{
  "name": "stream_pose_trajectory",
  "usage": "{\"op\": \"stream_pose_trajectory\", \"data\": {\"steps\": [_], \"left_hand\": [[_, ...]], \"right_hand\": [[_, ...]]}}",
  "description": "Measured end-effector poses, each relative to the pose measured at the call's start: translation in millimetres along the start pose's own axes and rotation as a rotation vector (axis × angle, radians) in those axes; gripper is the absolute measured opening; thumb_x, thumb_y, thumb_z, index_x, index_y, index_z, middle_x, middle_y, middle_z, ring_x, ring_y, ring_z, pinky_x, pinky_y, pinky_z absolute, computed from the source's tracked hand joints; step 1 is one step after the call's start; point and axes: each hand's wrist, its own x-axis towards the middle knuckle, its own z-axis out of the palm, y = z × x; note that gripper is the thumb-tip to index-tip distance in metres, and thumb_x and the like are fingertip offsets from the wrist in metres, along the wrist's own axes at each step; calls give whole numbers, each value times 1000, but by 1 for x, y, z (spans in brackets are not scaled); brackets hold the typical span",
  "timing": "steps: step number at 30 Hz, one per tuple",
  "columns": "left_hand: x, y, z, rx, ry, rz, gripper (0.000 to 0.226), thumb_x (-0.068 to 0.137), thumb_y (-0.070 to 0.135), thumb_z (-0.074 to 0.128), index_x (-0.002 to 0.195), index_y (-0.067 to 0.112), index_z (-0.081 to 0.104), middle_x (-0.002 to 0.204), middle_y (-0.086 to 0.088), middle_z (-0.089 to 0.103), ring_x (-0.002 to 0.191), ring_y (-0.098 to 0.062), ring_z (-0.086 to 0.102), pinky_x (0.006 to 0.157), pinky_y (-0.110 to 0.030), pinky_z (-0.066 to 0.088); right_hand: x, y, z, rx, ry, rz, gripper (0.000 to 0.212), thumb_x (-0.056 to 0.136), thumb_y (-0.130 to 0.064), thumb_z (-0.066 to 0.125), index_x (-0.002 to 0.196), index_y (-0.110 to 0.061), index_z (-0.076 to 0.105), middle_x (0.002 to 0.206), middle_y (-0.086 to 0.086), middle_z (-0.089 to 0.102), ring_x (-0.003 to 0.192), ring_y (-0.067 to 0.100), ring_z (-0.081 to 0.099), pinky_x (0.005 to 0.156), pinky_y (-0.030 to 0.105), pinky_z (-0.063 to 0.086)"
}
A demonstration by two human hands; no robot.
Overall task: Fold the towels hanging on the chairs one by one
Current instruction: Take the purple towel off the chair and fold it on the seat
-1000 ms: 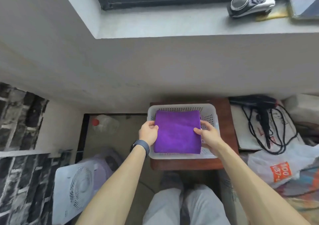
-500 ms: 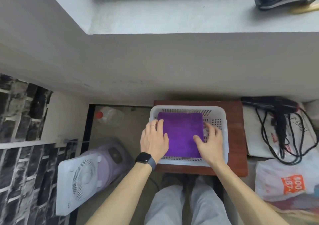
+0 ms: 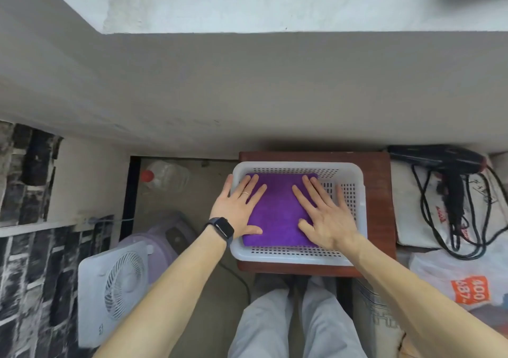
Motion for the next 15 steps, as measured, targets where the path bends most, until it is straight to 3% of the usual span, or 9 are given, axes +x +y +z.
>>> {"op": "stream_pose_trajectory", "data": {"steps": [8, 15], "left_hand": [[12, 6, 6, 62, -33, -30, 111, 82, 82, 33, 152, 16, -23, 160, -16, -24, 148, -32, -21, 112, -62, -18], [11, 11, 1, 90, -79, -72, 112, 81, 84, 33, 150, 21, -27, 158, -11, -29, 147, -29, -27, 114, -62, -17]], "right_hand": [[8, -1, 16, 28, -18, 51, 75, 94, -61, 22, 156, -39, -13, 165, -6, -22, 151, 14, -23, 121, 60, -4], [6, -5, 6, -3, -68, 60, 75, 93, -64, 14, 152, -39, -25, 161, -5, -32, 148, 15, -31, 120, 57, -14]]}}
